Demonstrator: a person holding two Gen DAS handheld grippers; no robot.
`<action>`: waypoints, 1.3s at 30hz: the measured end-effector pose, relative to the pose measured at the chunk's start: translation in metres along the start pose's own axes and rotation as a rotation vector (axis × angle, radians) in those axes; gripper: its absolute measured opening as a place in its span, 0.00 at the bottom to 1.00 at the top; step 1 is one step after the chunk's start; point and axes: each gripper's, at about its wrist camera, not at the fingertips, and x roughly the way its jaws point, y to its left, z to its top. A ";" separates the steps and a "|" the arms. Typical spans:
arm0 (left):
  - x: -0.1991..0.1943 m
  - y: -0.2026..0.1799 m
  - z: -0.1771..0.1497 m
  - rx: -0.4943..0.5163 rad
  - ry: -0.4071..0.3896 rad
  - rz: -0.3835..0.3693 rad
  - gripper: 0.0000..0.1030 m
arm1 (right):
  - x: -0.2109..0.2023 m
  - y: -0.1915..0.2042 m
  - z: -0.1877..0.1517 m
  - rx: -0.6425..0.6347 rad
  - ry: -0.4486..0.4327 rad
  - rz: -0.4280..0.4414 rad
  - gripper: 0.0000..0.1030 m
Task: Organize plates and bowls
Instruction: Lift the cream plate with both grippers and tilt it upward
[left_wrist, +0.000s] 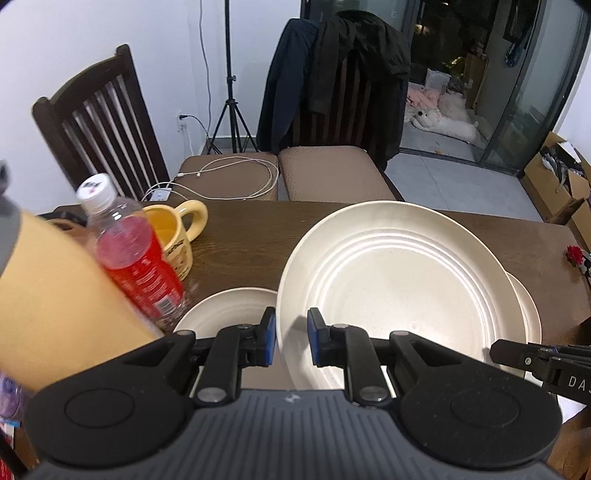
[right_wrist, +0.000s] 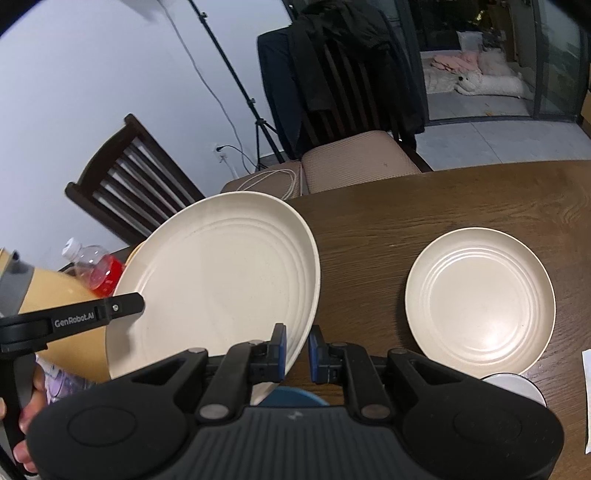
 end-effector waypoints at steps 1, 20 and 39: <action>-0.003 0.002 -0.003 -0.003 -0.002 0.002 0.17 | -0.003 0.002 -0.002 -0.006 -0.001 0.004 0.12; -0.065 0.030 -0.044 -0.079 -0.050 0.007 0.17 | -0.055 0.034 -0.044 -0.073 -0.011 0.050 0.12; -0.124 0.079 -0.099 -0.162 -0.095 0.023 0.17 | -0.088 0.084 -0.092 -0.133 -0.021 0.085 0.12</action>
